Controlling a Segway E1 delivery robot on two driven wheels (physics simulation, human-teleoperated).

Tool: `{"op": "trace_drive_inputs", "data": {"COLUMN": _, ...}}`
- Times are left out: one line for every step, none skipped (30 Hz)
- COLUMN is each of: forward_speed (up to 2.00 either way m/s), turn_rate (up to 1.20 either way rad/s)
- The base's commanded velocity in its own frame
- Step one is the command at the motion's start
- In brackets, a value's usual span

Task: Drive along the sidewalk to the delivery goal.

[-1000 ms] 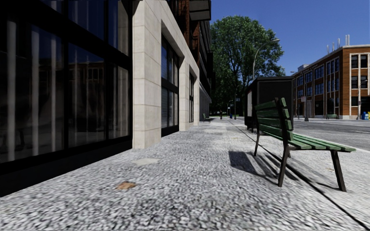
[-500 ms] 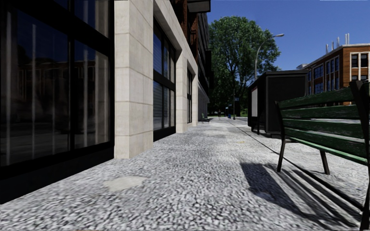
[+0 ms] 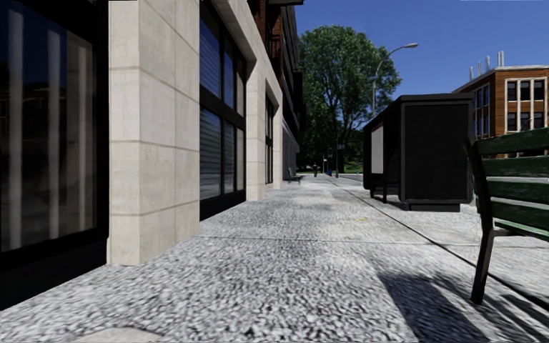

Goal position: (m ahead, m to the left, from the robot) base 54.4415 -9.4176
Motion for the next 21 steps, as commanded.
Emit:
{"op": "trace_drive_inputs", "data": {"forward_speed": 2.00, "turn_rate": -0.22}}
{"op": "trace_drive_inputs", "data": {"forward_speed": 2.00, "turn_rate": -0.22}}
{"op": "trace_drive_inputs", "data": {"forward_speed": 2.00, "turn_rate": -0.22}}
{"op": "trace_drive_inputs", "data": {"forward_speed": 2.00, "turn_rate": -0.23}}
{"op": "trace_drive_inputs", "data": {"forward_speed": 2.00, "turn_rate": -0.23}}
{"op": "trace_drive_inputs", "data": {"forward_speed": 2.00, "turn_rate": -0.23}}
{"op": "trace_drive_inputs", "data": {"forward_speed": 2.00, "turn_rate": -0.23}}
{"op": "trace_drive_inputs", "data": {"forward_speed": 2.00, "turn_rate": -0.24}}
{"op": "trace_drive_inputs", "data": {"forward_speed": 2.00, "turn_rate": -0.25}}
{"op": "trace_drive_inputs", "data": {"forward_speed": 2.00, "turn_rate": -0.26}}
{"op": "trace_drive_inputs", "data": {"forward_speed": 2.00, "turn_rate": -0.26}}
{"op": "trace_drive_inputs", "data": {"forward_speed": 2.00, "turn_rate": -0.26}}
{"op": "trace_drive_inputs", "data": {"forward_speed": 2.00, "turn_rate": -0.26}}
{"op": "trace_drive_inputs", "data": {"forward_speed": 2.00, "turn_rate": -0.26}}
{"op": "trace_drive_inputs", "data": {"forward_speed": 2.00, "turn_rate": -0.26}}
{"op": "trace_drive_inputs", "data": {"forward_speed": 2.00, "turn_rate": -0.26}}
{"op": "trace_drive_inputs", "data": {"forward_speed": 2.00, "turn_rate": -0.26}}
{"op": "trace_drive_inputs", "data": {"forward_speed": 2.00, "turn_rate": -0.26}}
{"op": "trace_drive_inputs", "data": {"forward_speed": 2.00, "turn_rate": -0.26}}
{"op": "trace_drive_inputs", "data": {"forward_speed": 2.00, "turn_rate": -0.26}}
{"op": "trace_drive_inputs", "data": {"forward_speed": 2.00, "turn_rate": -0.26}}
